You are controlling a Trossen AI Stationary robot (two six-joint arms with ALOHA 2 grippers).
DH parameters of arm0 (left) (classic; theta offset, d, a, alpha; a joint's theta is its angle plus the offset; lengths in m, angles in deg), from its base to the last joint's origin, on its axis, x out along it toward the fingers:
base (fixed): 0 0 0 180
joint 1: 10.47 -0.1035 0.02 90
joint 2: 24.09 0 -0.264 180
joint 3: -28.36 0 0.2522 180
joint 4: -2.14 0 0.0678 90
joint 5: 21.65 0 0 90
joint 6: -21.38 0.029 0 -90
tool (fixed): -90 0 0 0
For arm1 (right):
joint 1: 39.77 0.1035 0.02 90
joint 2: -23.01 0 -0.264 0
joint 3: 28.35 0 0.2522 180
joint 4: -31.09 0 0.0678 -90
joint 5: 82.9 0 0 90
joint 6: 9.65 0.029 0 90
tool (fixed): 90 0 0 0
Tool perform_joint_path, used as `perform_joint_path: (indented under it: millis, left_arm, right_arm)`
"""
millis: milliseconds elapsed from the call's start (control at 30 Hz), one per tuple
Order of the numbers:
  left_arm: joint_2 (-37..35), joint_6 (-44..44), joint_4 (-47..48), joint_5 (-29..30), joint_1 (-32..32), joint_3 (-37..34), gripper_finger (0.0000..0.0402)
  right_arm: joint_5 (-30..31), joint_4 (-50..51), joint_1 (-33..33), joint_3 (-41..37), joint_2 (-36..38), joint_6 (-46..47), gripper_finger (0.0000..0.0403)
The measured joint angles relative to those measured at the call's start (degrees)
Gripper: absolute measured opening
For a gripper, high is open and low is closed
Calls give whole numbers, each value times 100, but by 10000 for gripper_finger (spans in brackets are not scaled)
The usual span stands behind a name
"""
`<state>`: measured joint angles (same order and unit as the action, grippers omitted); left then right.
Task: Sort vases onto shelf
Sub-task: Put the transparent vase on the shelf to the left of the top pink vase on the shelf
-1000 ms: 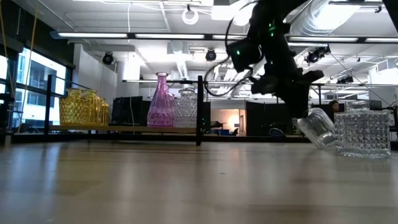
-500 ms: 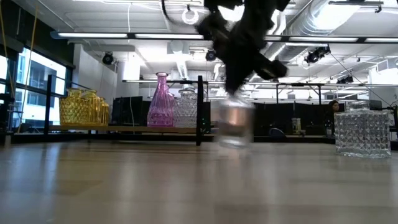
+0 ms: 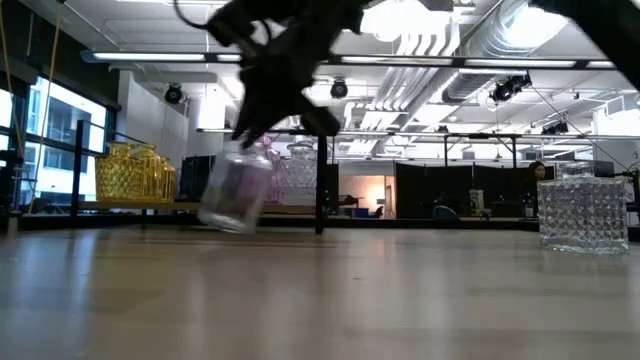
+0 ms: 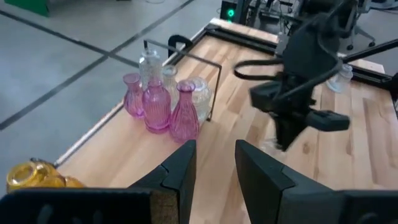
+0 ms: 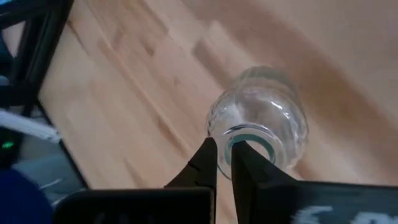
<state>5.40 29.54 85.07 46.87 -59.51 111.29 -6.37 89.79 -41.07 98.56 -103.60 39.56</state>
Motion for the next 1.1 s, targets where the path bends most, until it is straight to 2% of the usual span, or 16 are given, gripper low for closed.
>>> perform_joint_path:
  millis: [133,167,200,300,500,633,733,800,933,1100]
  left_arm:
    - [0,11,259,57,0,0,104]
    - [0,47,366,106,0,0,104]
    - [13,87,462,155,3,-10,104]
    - [50,31,599,139,4,-293,104]
    - [50,-364,401,-185,9,-1673,104]
    - [3,-860,-408,-929,43,-2518,104]
    - [-92,-1179,-1197,-1274,202,-2828,104]
    - [-97,-1463,-1620,-1223,371,-2956,104]
    - [-70,-1686,-2047,-670,858,-3074,104]
    - [-42,-2652,-3025,-583,1850,-3445,104]
  right_arm:
    - [53,1216,-149,2147,-1026,-639,1]
    - [28,1164,-183,2190,-1104,-771,1]
    - [-120,631,-234,1781,-960,-739,1]
    - [-340,283,-306,1089,-771,-641,1]
    - [-367,959,-293,1120,-663,-1533,1]
    - [-459,911,-284,1127,-666,-2031,1]
    - [-346,921,-242,1127,-666,-2553,1]
    - [-287,919,-230,1127,-666,-2818,1]
    - [-299,924,-246,1127,-666,-3103,0]
    - [-294,924,-295,1127,-666,-3276,0]
